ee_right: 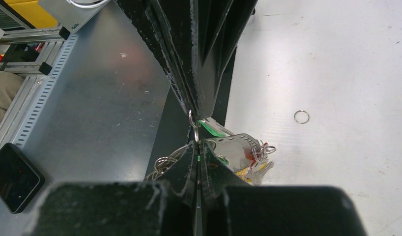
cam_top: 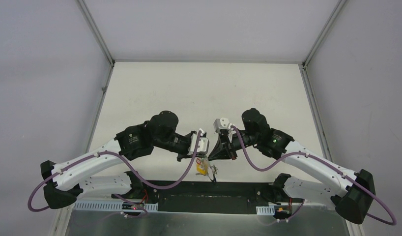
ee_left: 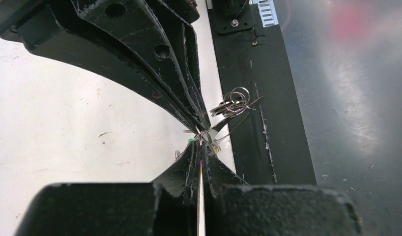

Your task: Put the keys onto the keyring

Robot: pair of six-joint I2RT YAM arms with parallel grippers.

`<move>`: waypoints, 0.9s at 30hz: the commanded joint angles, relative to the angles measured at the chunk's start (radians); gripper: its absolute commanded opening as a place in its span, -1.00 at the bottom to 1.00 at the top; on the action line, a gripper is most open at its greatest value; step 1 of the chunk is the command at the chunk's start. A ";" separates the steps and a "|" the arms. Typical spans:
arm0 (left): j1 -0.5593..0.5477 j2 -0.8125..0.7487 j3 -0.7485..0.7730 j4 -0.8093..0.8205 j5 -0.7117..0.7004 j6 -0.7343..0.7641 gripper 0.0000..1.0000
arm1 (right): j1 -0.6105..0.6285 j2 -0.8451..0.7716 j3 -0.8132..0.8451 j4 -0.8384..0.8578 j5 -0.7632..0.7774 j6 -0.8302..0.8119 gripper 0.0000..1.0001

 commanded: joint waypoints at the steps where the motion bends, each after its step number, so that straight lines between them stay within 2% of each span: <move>1: -0.017 -0.029 -0.004 0.006 -0.014 0.015 -1.00 | 0.001 -0.016 0.037 0.064 -0.007 0.002 -1.00; 18: -0.034 0.034 0.025 -0.001 -0.024 0.060 -1.00 | 0.002 -0.021 0.024 0.091 -0.007 0.022 -1.00; 27: -0.057 -0.012 -0.002 -0.007 -0.052 0.044 -1.00 | 0.001 -0.028 0.017 0.092 0.006 0.023 -1.00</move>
